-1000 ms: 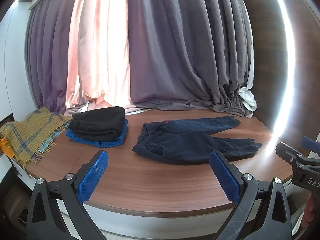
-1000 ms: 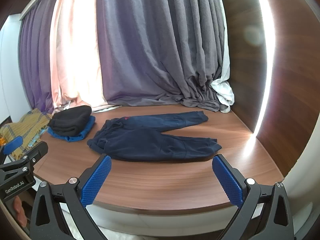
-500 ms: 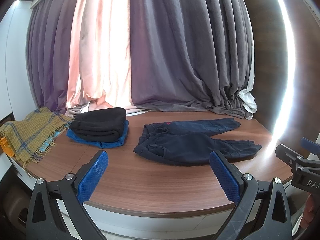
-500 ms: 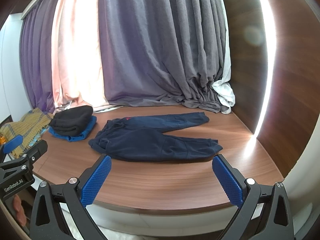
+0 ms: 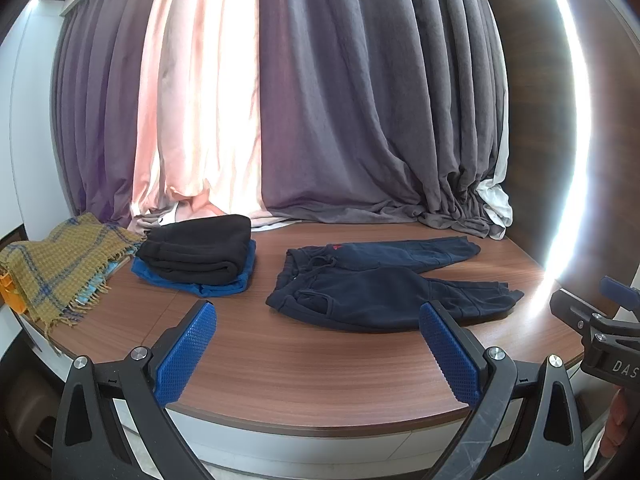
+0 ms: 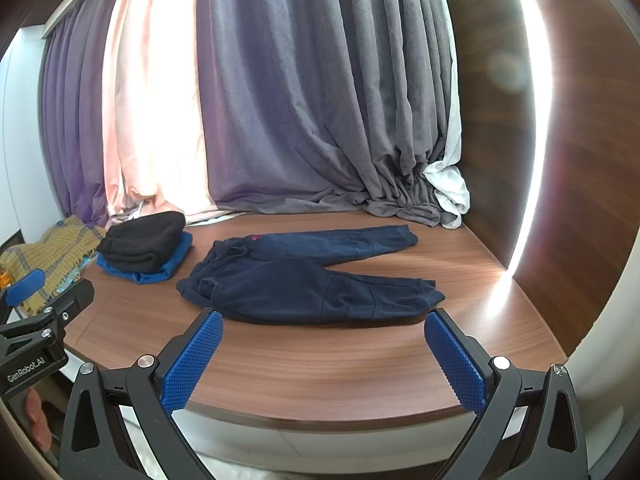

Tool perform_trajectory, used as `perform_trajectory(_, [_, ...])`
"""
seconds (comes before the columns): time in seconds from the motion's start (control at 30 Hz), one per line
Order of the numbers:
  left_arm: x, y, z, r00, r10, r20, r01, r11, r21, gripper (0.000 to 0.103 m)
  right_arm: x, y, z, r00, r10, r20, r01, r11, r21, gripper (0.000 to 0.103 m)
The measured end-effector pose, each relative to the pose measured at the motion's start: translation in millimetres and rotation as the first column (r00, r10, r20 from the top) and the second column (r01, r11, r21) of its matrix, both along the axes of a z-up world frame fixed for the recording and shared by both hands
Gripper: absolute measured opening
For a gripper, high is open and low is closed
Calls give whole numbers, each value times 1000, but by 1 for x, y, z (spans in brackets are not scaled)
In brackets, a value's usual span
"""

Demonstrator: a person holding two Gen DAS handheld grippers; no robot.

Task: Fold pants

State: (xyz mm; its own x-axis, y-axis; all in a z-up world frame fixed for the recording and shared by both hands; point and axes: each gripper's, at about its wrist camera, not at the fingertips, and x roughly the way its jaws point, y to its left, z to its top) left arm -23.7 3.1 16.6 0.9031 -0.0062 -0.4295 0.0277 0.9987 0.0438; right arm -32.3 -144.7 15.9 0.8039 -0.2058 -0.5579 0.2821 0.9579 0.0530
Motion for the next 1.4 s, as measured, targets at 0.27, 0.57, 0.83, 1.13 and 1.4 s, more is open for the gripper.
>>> perform_trajectory(0.27, [14,4,-2,1000,-5,-17,5,1000,1,103,6,0,-2,1000,-5,-11,5,1000,2,102])
perform_trajectory(0.57, [45,16,-18,997,-22,-76,23,1000,9,103,32,5,-14,999,-6,-48,6,1000,13,102])
perform_trajectory(0.83, [95,40,-33,992,-32,-119,34,999,16,103,72,6,-32,994,-42,-97,45,999,22,102])
perform_trajectory(1.13, [155,57,-60,978,-81,-190,85,996,14,103,123,12,-58,980,-118,-158,119,993,-1,102])
perform_trajectory(1.4, [197,58,-93,950,-131,-283,130,991,-23,103,147,10,-90,951,-212,-226,223,975,22,102])
